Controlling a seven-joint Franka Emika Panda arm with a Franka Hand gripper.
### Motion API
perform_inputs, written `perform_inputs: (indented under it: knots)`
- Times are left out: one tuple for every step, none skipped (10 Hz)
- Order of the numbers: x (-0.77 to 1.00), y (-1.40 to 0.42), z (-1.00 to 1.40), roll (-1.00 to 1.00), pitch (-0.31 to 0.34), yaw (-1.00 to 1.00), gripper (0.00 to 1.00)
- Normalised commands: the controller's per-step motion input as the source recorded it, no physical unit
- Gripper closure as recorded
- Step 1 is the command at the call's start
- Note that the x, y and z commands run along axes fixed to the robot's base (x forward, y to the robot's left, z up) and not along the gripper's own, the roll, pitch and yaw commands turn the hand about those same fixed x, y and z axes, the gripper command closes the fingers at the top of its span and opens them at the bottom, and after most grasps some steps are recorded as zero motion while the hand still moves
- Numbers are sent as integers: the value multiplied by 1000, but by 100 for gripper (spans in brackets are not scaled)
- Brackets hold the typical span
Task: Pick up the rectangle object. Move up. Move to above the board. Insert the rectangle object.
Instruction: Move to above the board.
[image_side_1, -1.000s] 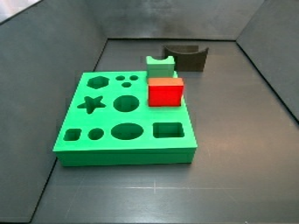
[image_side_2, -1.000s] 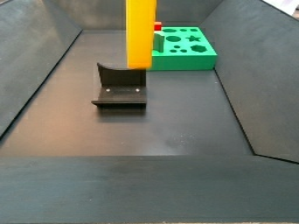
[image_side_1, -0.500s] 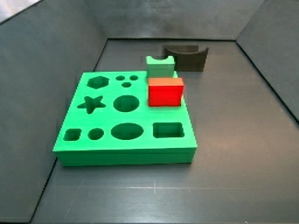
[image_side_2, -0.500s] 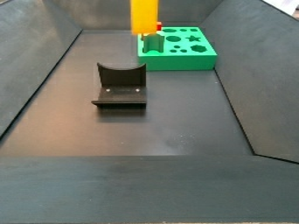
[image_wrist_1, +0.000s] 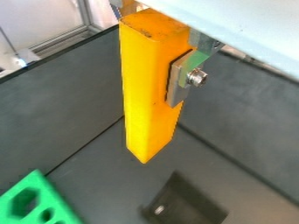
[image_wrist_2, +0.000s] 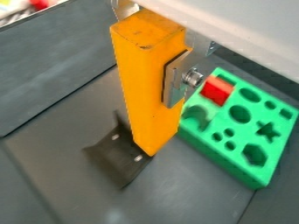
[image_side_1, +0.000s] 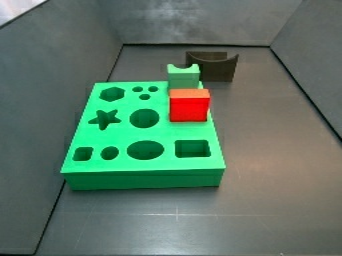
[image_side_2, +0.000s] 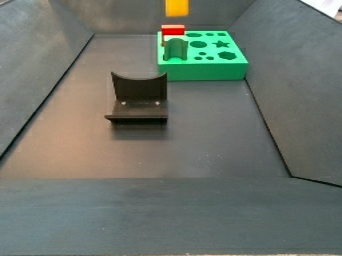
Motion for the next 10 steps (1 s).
perform_inputs:
  knots:
    - [-143, -1000, -12, -10, 3, 1, 100]
    - [-142, -1000, -13, -9, -6, 4, 100]
    - [-145, -1000, -13, -11, -8, 7, 100]
    - [-150, -1000, -10, 0, -16, 5, 100]
    - [-152, -1000, -11, -5, -15, 7, 100]
    - [-153, -1000, -11, -9, -18, 9, 100]
    - [-158, -1000, -9, 3, -19, 6, 100]
    - [-162, -1000, -8, 4, -20, 6, 100]
    - [-163, -1000, -9, -6, -17, 0, 100]
    - [-158, -1000, -11, -8, -12, 5, 100]
